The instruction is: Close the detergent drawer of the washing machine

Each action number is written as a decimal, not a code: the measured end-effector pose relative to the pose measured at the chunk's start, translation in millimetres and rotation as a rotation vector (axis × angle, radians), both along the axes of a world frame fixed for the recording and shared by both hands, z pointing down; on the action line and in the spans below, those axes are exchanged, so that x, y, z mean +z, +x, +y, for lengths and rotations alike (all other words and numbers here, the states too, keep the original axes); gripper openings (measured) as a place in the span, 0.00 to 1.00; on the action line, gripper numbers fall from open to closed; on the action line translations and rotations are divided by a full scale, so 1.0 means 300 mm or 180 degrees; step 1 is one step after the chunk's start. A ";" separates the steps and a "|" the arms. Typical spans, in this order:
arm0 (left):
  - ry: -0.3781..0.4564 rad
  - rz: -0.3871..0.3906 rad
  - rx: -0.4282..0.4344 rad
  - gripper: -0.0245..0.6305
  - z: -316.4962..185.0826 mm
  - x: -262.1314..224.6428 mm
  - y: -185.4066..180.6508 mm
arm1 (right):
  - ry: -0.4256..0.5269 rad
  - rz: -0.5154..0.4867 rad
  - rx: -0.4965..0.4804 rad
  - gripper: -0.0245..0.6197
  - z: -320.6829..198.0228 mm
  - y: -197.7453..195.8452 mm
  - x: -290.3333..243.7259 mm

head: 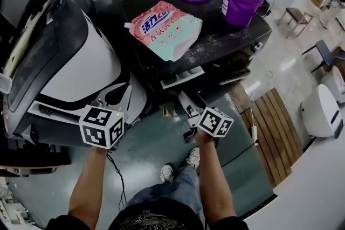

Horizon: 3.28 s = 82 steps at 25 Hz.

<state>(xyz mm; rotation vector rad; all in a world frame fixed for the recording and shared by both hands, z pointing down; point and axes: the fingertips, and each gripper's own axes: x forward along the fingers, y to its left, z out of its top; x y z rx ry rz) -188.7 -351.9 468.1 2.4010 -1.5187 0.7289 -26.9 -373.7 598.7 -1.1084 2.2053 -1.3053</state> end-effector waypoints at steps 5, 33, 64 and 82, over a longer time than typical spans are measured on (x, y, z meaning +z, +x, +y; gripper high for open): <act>0.0004 0.0026 -0.0075 0.04 -0.011 -0.007 0.005 | -0.0020 0.0005 -0.0073 0.56 -0.023 -0.010 0.000; 0.0046 0.0132 -0.0474 0.04 -0.082 -0.064 0.008 | -0.0248 0.0273 -0.0501 0.54 -0.083 -0.044 -0.014; 0.0576 0.0424 -0.0572 0.04 -0.193 -0.390 0.093 | 0.1077 0.2062 -0.0426 0.38 -0.238 0.237 -0.708; 0.0760 0.0588 0.0056 0.04 -0.321 -0.506 0.105 | 0.1414 0.2705 0.0431 0.15 -0.210 0.286 -0.958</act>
